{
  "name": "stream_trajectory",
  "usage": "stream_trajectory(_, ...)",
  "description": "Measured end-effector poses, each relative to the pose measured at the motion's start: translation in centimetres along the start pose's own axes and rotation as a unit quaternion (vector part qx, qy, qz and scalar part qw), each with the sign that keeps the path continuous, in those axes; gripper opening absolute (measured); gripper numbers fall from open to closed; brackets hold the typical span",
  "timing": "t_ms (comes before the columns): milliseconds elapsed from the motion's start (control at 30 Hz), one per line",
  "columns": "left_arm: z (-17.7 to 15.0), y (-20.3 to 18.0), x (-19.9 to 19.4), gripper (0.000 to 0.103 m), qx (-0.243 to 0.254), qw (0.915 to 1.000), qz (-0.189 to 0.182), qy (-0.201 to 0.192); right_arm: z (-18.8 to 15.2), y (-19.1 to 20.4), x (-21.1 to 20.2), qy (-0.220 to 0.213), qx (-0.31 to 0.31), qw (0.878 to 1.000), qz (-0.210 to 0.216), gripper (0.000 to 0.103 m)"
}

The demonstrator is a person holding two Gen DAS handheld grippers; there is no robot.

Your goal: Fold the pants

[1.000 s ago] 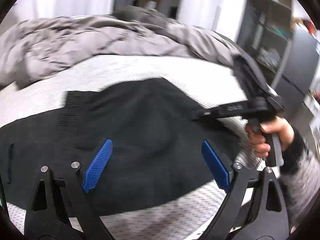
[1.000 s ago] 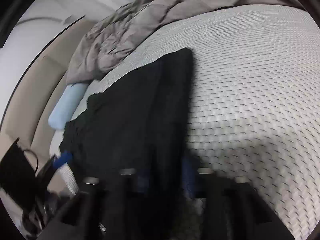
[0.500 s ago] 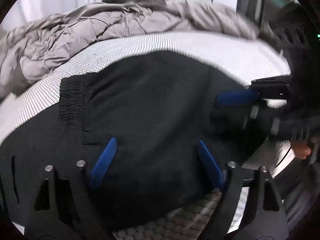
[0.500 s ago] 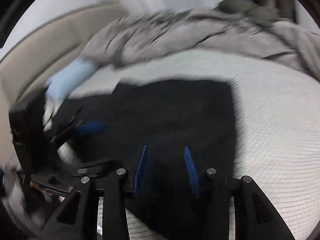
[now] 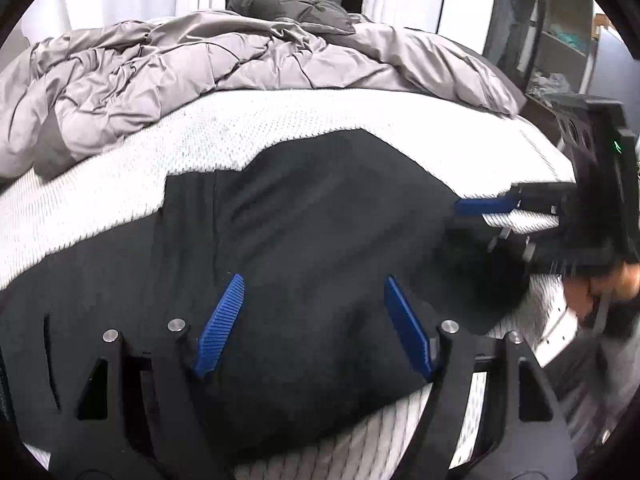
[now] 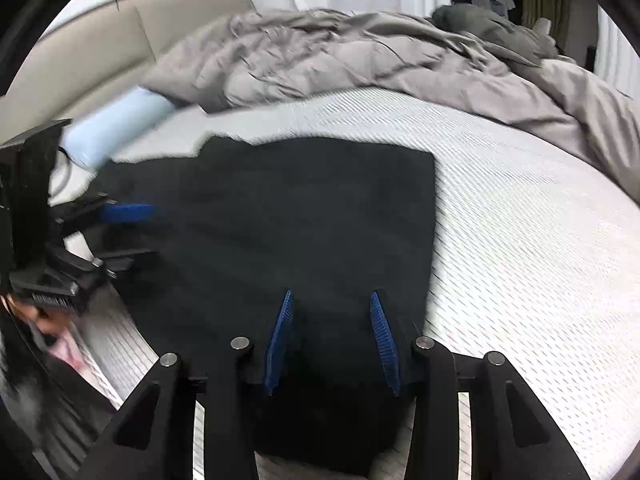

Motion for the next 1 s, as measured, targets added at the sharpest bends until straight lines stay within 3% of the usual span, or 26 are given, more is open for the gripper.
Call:
stream_trajectory(67,0.2,0.0,2.7,0.066,0.001,0.9993,-0.003,0.036,0.7,1.5,2.2,0.012,-0.009,1.0,0.0,0.042)
stream_trajectory(133,-0.4,0.3,4.6,0.055,0.013,0.9975,0.014,0.068,0.5,2.1,4.0,0.042,-0.029,0.999,0.003,0.042)
stream_trajectory(233,-1.0,1.3,4.4,0.054,0.023,0.9979,0.007,0.061,-0.4,1.8,5.6,0.079,-0.081,0.993,-0.02,0.041)
stream_trajectory(400,-1.6,2.0,2.5,0.054,0.018,0.998,0.018,0.058,-0.5,-4.4,3.0,0.078,-0.025,0.993,-0.084,0.043)
stream_trajectory(500,0.3,1.0,0.9,0.054,0.009,0.9993,0.016,0.033,0.5,-5.0,1.2,0.039,0.026,0.998,-0.05,0.043)
stream_trajectory(567,2.0,0.2,1.4,0.054,0.012,0.9997,0.012,0.02,1.6,-3.5,0.8,0.012,0.022,0.999,-0.024,0.044)
stream_trajectory(633,2.8,-0.1,3.5,0.055,0.013,0.9991,0.008,0.039,2.5,-1.3,1.9,0.01,0.007,1.0,-0.001,0.045)
stream_trajectory(733,2.0,1.2,7.8,0.051,-0.001,0.9954,0.014,0.095,2.6,1.4,6.2,0.057,-0.022,0.998,0.019,0.046)
stream_trajectory(800,1.4,2.6,8.2,0.045,-0.033,0.9957,-0.01,0.086,1.3,1.4,8.0,0.095,-0.04,0.995,-0.003,0.045)
stream_trajectory(867,1.5,3.9,7.2,0.037,-0.053,0.9952,-0.026,0.077,1.1,0.0,8.5,0.098,-0.048,0.994,-0.026,0.046)
stream_trajectory(933,1.5,4.6,6.1,0.036,-0.062,0.9953,-0.023,0.071,1.1,-2.2,7.7,0.1,-0.031,0.993,-0.062,0.046)
stream_trajectory(1000,1.8,4.8,5.1,0.036,-0.068,0.9949,-0.013,0.073,1.3,-3.8,6.8,0.092,0.0,0.994,-0.065,0.046)
Point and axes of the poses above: each gripper's, at about its wrist camera, not at the fingertips, and x roughly the way its jaws point, y to its left, z to its top, the point moved 1 cm from there along x, roughly the way its jaws point, and after that the axes turned 12 degrees about -y, right-handed, at the moved point
